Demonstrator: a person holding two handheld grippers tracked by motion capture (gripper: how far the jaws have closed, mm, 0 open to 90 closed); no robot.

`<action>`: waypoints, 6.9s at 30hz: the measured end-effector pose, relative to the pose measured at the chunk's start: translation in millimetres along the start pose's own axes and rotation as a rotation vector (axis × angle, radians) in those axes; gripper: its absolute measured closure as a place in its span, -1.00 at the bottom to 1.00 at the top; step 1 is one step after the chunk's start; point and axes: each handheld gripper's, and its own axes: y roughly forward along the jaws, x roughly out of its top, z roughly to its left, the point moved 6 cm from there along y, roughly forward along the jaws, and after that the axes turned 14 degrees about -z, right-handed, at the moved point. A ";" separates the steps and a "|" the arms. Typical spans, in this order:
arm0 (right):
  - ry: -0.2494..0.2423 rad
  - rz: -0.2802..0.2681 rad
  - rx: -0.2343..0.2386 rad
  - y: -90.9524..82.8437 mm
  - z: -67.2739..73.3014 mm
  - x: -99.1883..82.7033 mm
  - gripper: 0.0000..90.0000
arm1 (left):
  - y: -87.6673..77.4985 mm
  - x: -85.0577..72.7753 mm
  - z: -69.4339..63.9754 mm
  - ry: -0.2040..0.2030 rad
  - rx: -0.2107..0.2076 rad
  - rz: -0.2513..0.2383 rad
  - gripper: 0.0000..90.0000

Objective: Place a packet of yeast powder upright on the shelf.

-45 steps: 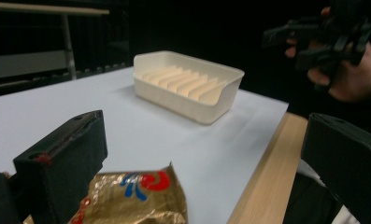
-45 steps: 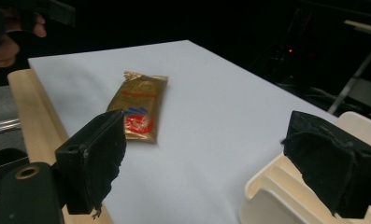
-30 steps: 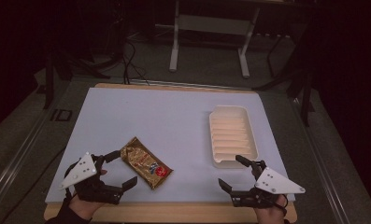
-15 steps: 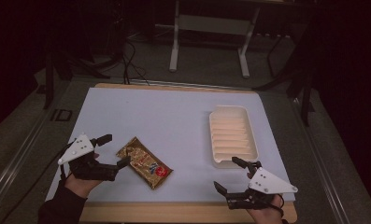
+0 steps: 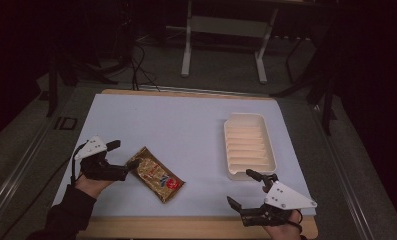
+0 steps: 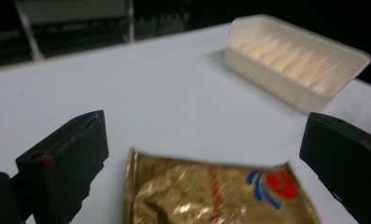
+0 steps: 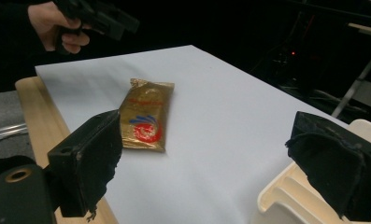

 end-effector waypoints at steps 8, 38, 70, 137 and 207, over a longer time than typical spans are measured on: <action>0.003 0.000 0.011 0.6 1.1 -1.0 -0.78 | 11.9 -30.3 15.1 -0.024 0.017 0.086 -0.77; 0.016 0.019 0.032 2.3 2.0 -6.1 -0.77 | 32.9 -80.3 31.2 -0.153 0.027 0.329 0.14; 0.035 0.021 0.039 1.6 -0.2 -6.7 -0.77 | 29.9 -21.0 -4.6 0.080 0.090 0.297 1.00; 0.054 0.043 0.307 34.5 -13.5 55.2 -0.53 | 17.1 89.4 -147.9 0.480 -0.524 0.057 1.00; -0.046 0.064 0.366 35.6 -92.3 85.3 0.68 | 31.0 47.4 -138.5 0.075 -0.482 -0.030 -0.94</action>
